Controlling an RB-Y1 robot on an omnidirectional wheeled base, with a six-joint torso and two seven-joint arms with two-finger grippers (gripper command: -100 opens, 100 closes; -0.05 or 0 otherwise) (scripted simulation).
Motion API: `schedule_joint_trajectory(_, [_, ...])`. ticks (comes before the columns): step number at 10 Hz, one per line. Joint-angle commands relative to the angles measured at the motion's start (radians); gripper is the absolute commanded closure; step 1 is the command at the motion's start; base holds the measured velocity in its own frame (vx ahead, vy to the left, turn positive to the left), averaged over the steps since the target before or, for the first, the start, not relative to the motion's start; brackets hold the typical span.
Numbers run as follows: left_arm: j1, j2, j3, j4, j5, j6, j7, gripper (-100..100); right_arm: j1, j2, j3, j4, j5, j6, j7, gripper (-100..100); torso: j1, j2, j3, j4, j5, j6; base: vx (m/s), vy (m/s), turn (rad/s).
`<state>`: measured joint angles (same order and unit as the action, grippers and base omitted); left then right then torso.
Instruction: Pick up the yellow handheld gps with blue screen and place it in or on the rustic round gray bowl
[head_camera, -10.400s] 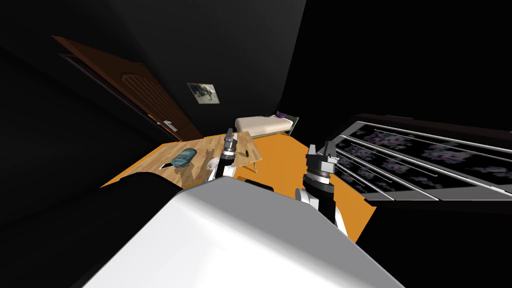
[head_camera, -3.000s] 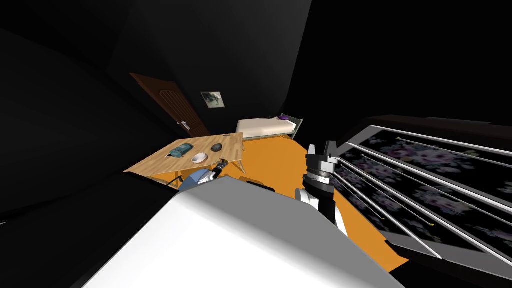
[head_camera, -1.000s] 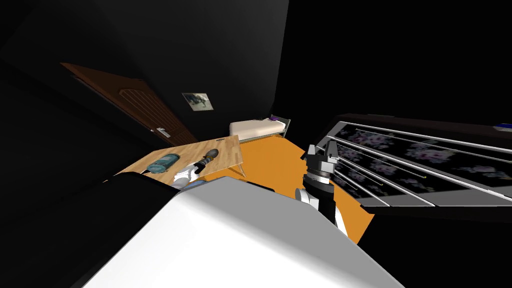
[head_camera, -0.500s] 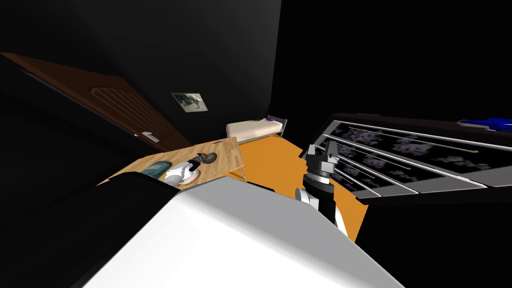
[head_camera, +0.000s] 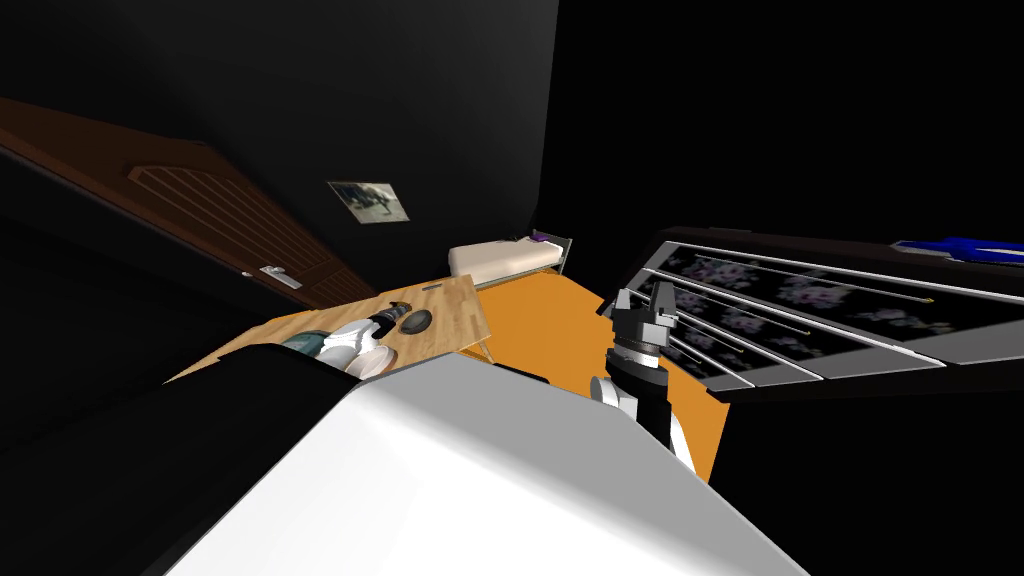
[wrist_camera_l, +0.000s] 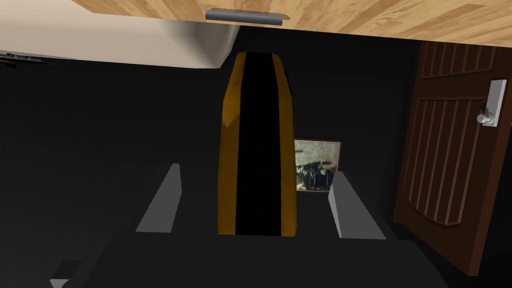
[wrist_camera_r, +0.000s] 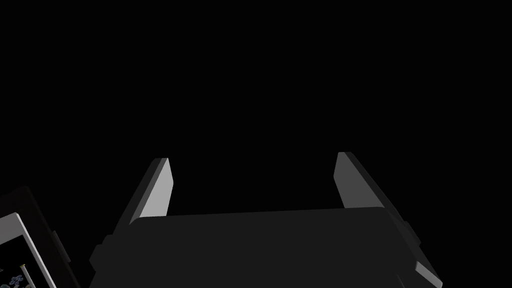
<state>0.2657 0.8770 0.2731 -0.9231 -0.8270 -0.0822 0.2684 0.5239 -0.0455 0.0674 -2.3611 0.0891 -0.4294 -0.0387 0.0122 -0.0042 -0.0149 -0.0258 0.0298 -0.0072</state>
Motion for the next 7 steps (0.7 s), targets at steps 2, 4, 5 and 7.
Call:
schedule_joint_trajectory(2, [0.0,0.0,0.0,0.0,0.0,0.0,0.0,-100,0.0,0.0,0.0,0.0,0.0,0.0,0.0,0,-0.001,0.001,0.0,0.0,0.0,0.0,0.0,0.0,0.0])
schedule_joint_trajectory(4, [0.0,0.0,0.0,0.0,0.0,0.0,0.0,-100,0.0,0.0,0.0,0.0,0.0,0.0,0.0,0,-0.001,0.001,0.001,0.0,0.0,0.0,0.0,0.0,0.0])
schedule_joint_trajectory(5, [0.0,0.0,0.0,0.0,0.0,0.0,0.0,0,0.0,0.0,0.0,0.0,0.0,0.0,0.0,0,-0.001,0.001,0.001,0.0,0.0,0.0,0.0,0.0,0.0])
schedule_joint_trajectory(7, [0.027,0.064,0.011,-0.005,0.008,-0.029,0.046,-100,0.0,0.0,0.0,0.0,0.0,0.0,0.0,0,-0.004,0.001,0.0,0.0,-0.001,0.0,0.025,-0.06,0.048])
